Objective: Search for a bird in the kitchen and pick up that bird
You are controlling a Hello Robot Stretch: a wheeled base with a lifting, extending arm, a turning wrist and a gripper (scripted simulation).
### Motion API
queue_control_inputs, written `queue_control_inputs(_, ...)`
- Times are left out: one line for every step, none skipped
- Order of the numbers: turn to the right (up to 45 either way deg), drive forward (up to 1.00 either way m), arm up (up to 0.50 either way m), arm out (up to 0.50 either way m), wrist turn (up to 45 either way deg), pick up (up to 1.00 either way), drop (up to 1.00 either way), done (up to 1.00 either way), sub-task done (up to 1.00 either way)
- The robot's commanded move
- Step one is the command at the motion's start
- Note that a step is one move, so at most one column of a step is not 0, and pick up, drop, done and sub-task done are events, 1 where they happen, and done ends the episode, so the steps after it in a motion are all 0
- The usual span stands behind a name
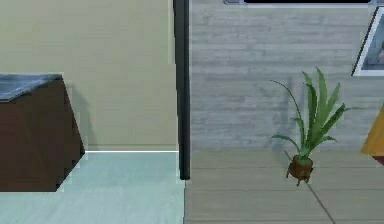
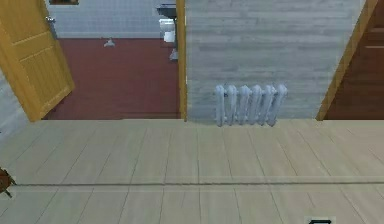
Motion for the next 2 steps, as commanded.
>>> queue_control_inputs(0.0, 0.30, 0.00, 0.00, 0.0, 0.00, 0.00, 0.00, 0.00)
queue_control_inputs(-45.0, 0.00, 0.00, 0.00, 0.0, 0.00, 0.00, 0.00, 0.00)
